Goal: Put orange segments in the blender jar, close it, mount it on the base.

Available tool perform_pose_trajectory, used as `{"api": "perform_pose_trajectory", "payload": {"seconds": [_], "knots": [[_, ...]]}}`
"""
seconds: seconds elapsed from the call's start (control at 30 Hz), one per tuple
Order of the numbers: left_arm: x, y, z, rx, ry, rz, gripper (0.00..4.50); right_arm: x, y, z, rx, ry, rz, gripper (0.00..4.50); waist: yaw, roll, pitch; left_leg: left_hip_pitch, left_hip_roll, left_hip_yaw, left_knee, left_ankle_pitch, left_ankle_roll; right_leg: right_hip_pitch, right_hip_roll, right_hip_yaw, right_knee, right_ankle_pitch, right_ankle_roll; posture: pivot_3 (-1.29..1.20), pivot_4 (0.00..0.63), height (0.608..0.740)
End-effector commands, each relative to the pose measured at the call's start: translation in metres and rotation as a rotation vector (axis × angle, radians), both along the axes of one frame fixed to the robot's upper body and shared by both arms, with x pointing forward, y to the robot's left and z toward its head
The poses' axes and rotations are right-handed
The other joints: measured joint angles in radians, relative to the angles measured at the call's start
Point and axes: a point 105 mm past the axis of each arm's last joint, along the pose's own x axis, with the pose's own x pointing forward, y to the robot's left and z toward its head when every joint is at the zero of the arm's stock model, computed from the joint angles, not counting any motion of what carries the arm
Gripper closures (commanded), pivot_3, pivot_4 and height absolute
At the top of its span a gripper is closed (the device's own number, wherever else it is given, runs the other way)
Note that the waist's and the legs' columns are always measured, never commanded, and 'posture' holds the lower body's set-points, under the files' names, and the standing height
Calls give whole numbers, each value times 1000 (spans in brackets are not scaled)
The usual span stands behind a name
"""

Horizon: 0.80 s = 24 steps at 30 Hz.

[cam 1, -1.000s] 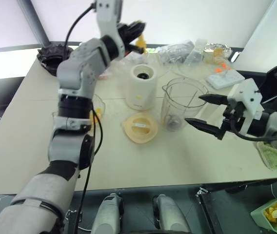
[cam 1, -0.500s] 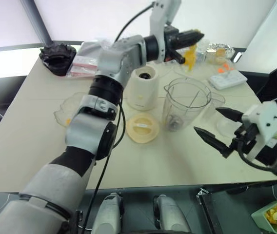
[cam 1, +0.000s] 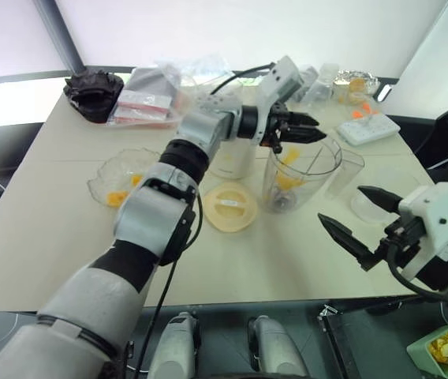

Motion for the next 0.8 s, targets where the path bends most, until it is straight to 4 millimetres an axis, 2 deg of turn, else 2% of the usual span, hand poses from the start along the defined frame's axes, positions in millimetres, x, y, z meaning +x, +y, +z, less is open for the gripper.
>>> {"api": "perform_pose_trajectory", "payload": {"seconds": [0.03,0.1,0.23,0.33,0.43,0.53,0.6,0.67,0.8], "knots": [[1,-3,6,2,-58,8,934,-4,6,8,-10,-43,19,0,0,0,0,0,0,0,0,0,0,0,0,0,0,0,0,0,150,740],[4,-2,5,-2,-54,31,17,-5,6,8,-9,-40,18,0,0,0,0,0,0,0,0,0,0,0,0,0,0,0,0,0,150,740],[8,0,9,-35,-43,64,17,-6,5,7,-8,-35,15,0,0,0,0,0,0,0,0,0,0,0,0,0,0,0,0,0,150,740],[13,11,25,-100,-20,88,17,-6,6,6,-6,-27,12,0,0,0,0,0,0,0,0,0,0,0,0,0,0,0,0,0,150,740],[16,32,34,-130,-24,95,17,-6,3,3,-5,-24,-9,0,-4,0,0,0,0,0,0,0,0,0,0,0,0,0,0,0,150,740],[20,58,33,-137,-17,116,17,-5,-3,0,-1,-20,-47,0,-5,0,0,0,1,0,0,0,0,0,1,0,1,0,0,0,150,740],[20,81,32,-145,20,131,17,-2,-7,-5,-9,-15,-74,0,-6,1,0,1,1,0,0,0,0,0,1,0,1,0,0,0,150,740],[14,101,29,-155,83,128,17,1,-15,-8,-10,-15,-114,0,-8,1,0,1,2,0,0,0,0,0,1,0,2,0,0,0,150,740],[-8,124,7,-107,126,129,17,7,-41,-16,4,-10,-204,0,-4,1,0,1,2,-1,1,0,0,0,1,0,3,0,0,0,150,740]]}}
